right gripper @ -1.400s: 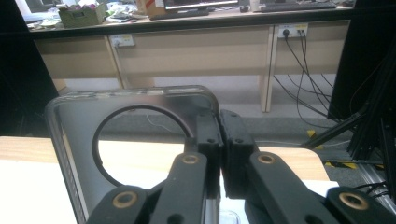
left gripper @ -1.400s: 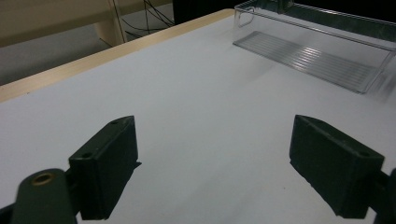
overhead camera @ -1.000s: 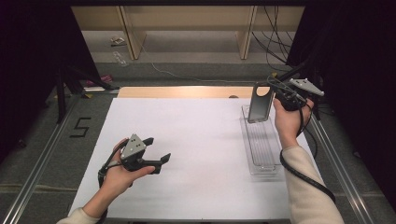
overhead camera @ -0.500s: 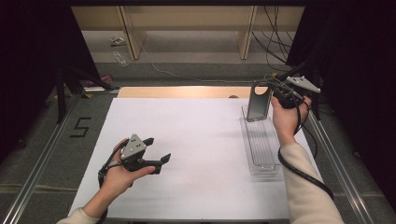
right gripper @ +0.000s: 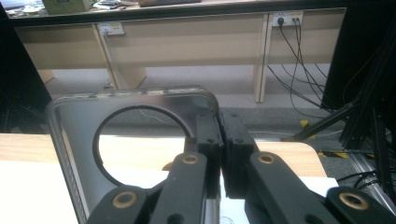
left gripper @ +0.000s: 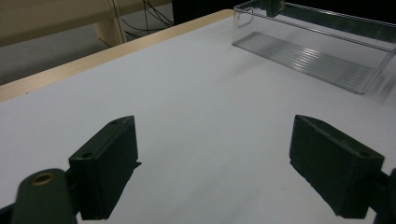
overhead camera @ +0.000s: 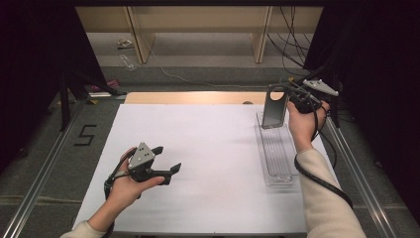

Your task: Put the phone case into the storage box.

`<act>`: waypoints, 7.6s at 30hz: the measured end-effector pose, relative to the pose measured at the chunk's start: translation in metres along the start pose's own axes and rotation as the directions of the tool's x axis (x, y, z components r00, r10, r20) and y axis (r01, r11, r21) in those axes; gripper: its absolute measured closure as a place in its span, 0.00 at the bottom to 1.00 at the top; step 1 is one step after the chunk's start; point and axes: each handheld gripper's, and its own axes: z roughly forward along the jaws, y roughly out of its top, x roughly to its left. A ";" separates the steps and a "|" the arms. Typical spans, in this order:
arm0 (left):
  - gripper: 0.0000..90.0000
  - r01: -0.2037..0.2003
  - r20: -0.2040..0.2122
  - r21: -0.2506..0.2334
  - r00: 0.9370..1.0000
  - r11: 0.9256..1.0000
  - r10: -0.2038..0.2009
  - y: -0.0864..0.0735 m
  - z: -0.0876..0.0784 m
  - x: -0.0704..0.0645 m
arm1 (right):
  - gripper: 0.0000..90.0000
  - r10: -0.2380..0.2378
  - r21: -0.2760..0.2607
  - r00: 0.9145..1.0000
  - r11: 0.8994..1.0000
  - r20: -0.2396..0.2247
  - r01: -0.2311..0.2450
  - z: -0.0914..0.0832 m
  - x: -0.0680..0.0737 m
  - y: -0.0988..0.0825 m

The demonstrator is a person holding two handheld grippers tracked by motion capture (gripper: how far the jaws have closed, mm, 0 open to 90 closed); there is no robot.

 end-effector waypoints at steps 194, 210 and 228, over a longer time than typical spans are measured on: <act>0.18 0.018 0.000 0.005 1.000 1.000 -0.018 -0.001 0.000 0.000 | 0.20 -0.164 0.079 0.946 0.978 -0.281 0.193 -0.050 0.037 -0.043; 0.18 0.020 0.002 0.005 1.000 1.000 -0.020 -0.001 -0.001 0.000 | 0.19 -0.205 0.060 0.911 0.968 -0.358 0.242 -0.074 0.046 -0.056; 0.18 0.019 0.001 0.005 1.000 1.000 -0.019 -0.001 -0.001 0.000 | 0.18 -0.231 0.029 0.867 0.962 -0.442 0.271 -0.091 0.047 -0.069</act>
